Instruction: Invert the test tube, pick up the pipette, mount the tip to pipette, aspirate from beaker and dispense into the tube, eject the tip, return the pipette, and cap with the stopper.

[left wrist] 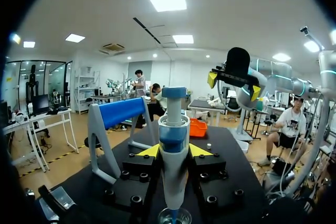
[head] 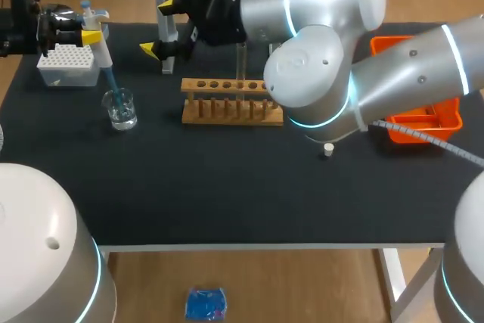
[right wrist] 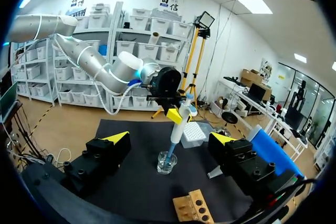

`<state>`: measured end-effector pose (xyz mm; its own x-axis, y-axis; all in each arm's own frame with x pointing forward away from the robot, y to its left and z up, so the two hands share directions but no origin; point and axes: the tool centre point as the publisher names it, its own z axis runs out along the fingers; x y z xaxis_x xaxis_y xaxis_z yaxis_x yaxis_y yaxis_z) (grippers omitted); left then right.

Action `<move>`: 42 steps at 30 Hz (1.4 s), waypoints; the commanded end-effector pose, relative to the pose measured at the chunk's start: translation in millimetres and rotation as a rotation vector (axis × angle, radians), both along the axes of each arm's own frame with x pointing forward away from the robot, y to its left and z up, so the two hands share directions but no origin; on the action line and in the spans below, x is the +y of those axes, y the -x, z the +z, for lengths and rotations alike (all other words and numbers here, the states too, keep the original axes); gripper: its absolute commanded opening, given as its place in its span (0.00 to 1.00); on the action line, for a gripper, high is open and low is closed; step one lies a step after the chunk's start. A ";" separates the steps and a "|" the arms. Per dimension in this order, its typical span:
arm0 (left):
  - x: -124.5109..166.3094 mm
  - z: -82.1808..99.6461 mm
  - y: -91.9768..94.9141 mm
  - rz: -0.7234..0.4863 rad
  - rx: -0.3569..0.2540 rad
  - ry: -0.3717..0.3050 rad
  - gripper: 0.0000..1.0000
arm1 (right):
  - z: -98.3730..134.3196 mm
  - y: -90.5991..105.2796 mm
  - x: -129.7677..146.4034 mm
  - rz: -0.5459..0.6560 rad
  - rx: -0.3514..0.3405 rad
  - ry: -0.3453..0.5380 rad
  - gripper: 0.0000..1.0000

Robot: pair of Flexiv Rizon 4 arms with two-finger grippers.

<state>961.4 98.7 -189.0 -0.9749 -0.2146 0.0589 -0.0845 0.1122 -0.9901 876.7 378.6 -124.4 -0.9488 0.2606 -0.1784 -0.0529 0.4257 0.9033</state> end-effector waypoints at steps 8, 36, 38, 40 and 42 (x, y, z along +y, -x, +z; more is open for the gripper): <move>0.3 0.0 -0.2 0.000 -0.016 -0.011 0.00 | 4.3 0.5 -1.8 -0.012 0.026 0.085 1.00; -6.9 3.6 4.1 0.000 -0.045 -0.077 0.00 | 4.3 0.5 -1.8 -0.012 0.026 0.085 1.00; -6.9 3.6 4.1 0.000 -0.045 -0.077 0.00 | 4.3 0.5 -1.8 -0.012 0.026 0.085 1.00; -6.9 3.6 4.1 0.000 -0.045 -0.077 0.00 | 4.3 0.5 -1.8 -0.012 0.026 0.085 1.00; -6.9 3.6 4.1 0.000 -0.045 -0.077 0.00 | 4.3 0.5 -1.8 -0.012 0.026 0.085 1.00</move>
